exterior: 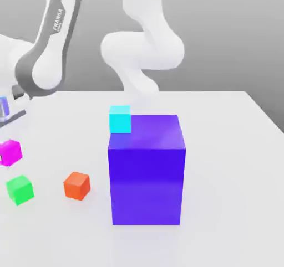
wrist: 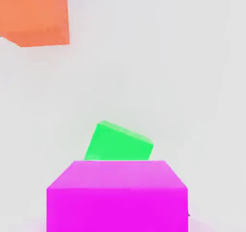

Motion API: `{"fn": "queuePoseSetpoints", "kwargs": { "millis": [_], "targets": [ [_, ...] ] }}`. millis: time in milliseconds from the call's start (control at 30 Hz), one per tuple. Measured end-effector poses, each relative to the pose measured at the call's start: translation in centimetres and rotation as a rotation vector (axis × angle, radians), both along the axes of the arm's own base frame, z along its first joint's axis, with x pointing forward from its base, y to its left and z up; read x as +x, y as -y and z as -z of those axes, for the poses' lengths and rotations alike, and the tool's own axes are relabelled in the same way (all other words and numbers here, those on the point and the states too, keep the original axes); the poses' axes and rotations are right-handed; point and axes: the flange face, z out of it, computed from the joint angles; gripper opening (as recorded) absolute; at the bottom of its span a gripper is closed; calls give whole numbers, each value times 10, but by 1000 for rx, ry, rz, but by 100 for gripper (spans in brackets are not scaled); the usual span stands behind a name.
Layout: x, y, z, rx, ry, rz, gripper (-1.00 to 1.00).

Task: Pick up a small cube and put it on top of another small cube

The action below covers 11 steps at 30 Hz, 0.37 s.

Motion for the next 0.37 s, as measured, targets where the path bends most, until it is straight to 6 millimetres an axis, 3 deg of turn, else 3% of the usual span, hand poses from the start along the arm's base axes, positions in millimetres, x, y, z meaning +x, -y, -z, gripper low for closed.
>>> {"fn": "queuePoseSetpoints", "kwargs": {
  "millis": [233, 267, 367],
  "targets": [
    [-2, 0, 48, 1, 0, -1, -100],
    [-3, -1, 54, 2, -1, 0, 100],
    [-3, -1, 54, 2, -1, 0, 100]
  ]
}}
